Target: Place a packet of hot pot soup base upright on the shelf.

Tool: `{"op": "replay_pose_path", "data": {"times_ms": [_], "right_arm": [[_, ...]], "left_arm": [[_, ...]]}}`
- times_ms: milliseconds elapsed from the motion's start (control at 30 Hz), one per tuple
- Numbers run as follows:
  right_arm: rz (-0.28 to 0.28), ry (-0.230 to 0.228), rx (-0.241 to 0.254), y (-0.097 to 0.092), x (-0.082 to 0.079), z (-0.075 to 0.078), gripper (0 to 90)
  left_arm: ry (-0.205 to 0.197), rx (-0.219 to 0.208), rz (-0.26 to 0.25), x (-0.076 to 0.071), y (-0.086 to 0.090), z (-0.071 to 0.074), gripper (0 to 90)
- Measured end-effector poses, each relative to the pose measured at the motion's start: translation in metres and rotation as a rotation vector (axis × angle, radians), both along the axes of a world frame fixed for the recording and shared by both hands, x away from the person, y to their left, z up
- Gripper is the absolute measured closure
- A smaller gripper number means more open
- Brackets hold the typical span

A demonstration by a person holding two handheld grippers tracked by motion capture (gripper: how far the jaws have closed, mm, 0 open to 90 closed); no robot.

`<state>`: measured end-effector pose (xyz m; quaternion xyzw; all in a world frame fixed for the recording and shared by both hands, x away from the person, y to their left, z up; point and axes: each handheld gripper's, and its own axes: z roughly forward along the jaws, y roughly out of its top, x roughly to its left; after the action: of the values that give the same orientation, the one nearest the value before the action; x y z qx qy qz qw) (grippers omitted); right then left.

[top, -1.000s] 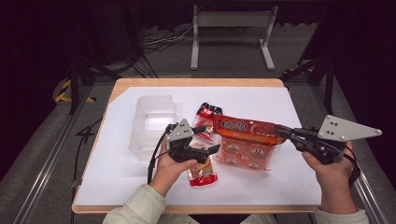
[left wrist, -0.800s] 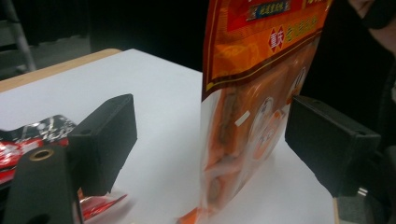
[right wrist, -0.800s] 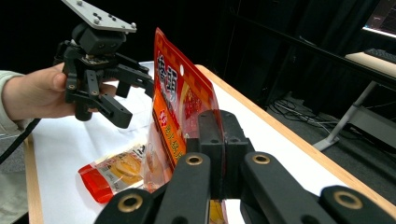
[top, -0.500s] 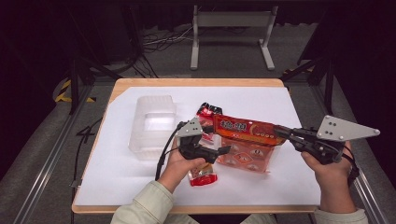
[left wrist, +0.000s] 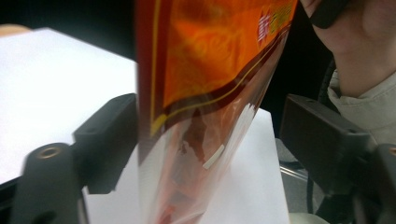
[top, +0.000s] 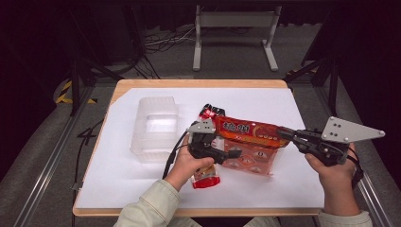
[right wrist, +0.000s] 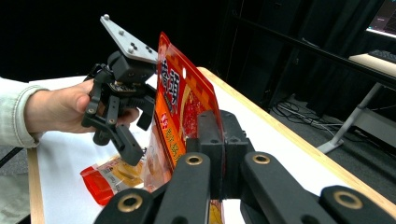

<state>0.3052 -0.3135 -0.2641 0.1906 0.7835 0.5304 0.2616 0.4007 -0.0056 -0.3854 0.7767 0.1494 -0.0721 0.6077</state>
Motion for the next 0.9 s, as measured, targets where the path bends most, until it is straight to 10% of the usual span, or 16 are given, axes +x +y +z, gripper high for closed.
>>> {"op": "replay_pose_path", "data": {"times_ms": [567, 900], "right_arm": [[-0.001, 0.011, 0.021, -0.003, 0.004, -0.003, 90.0], [0.007, 0.021, 0.024, -0.002, 0.005, -0.005, 90.0]], "left_arm": [[-0.038, -0.16, -0.02, 0.004, -0.015, -0.011, 31.2], [-0.053, -0.137, -0.003, 0.005, -0.019, -0.014, 25.0]]}}
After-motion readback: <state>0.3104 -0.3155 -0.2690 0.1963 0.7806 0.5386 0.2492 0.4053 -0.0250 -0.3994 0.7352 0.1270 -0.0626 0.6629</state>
